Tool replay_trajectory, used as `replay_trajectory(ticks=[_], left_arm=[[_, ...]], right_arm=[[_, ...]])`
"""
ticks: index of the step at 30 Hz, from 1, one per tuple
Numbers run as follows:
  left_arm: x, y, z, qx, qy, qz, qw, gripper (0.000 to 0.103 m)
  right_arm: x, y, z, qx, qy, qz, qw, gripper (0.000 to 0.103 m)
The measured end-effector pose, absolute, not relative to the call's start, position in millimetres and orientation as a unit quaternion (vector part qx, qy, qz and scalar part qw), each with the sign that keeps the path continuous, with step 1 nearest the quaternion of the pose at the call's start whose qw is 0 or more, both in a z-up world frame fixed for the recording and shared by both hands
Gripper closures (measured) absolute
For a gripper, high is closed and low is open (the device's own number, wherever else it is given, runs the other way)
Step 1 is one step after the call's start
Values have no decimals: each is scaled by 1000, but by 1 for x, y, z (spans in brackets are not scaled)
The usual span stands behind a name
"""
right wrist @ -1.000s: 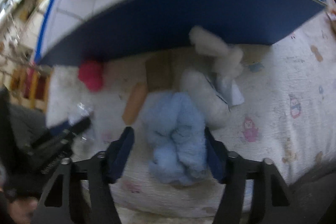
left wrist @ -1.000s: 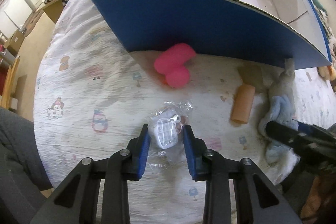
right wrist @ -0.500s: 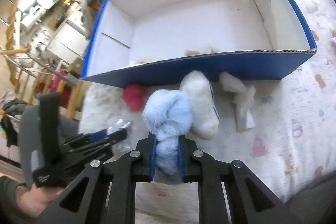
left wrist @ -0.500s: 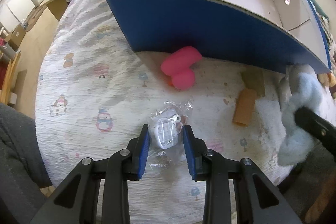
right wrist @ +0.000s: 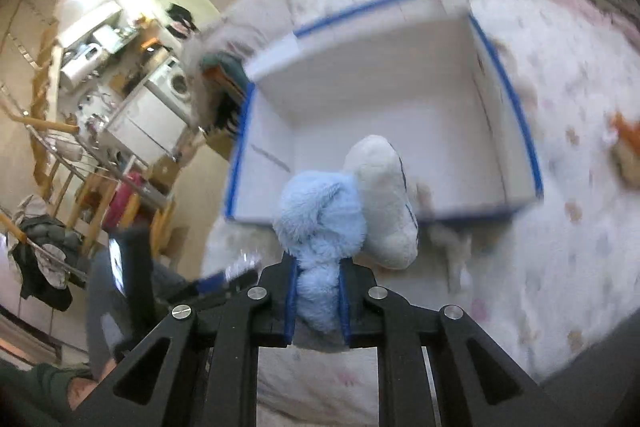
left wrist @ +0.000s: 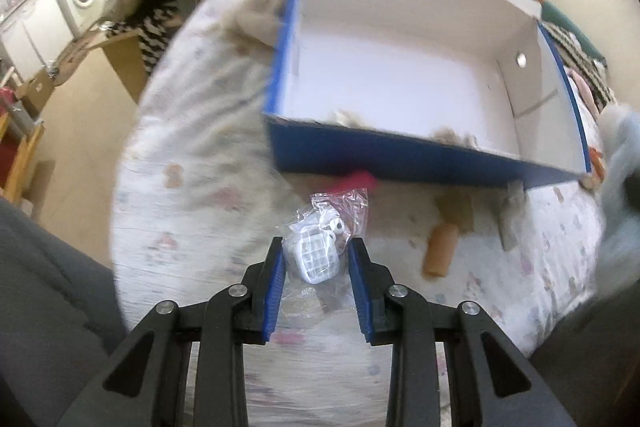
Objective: Organize soft objects
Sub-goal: 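Carry the plastic bag and blue plush over the box with both grippers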
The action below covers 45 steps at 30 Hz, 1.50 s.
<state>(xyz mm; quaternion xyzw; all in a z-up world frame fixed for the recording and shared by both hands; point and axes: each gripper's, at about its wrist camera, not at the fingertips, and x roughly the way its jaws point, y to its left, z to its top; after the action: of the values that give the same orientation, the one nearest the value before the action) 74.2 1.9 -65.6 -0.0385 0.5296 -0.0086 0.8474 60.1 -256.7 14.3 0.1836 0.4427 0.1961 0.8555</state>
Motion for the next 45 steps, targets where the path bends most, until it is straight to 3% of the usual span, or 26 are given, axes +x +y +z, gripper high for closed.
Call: replay_trajectory(ticks=[6, 14, 23, 32, 45], left_arm=[[74, 18, -54, -57, 518, 10, 853, 75], [81, 9, 8, -31, 464, 4, 885, 75], [145, -13, 54, -23, 441, -34, 896, 75], [225, -49, 18, -11, 492, -58, 868, 75], [237, -61, -40, 14, 520, -48, 853, 75]], right_arm=[[78, -252, 43, 159, 400, 211, 878, 85], [100, -254, 58, 146, 387, 203, 888, 85], [142, -274, 48, 142, 383, 174, 896, 85], [203, -269, 13, 127, 430, 161, 879, 85], [231, -238, -79, 94, 564, 135, 809, 84]])
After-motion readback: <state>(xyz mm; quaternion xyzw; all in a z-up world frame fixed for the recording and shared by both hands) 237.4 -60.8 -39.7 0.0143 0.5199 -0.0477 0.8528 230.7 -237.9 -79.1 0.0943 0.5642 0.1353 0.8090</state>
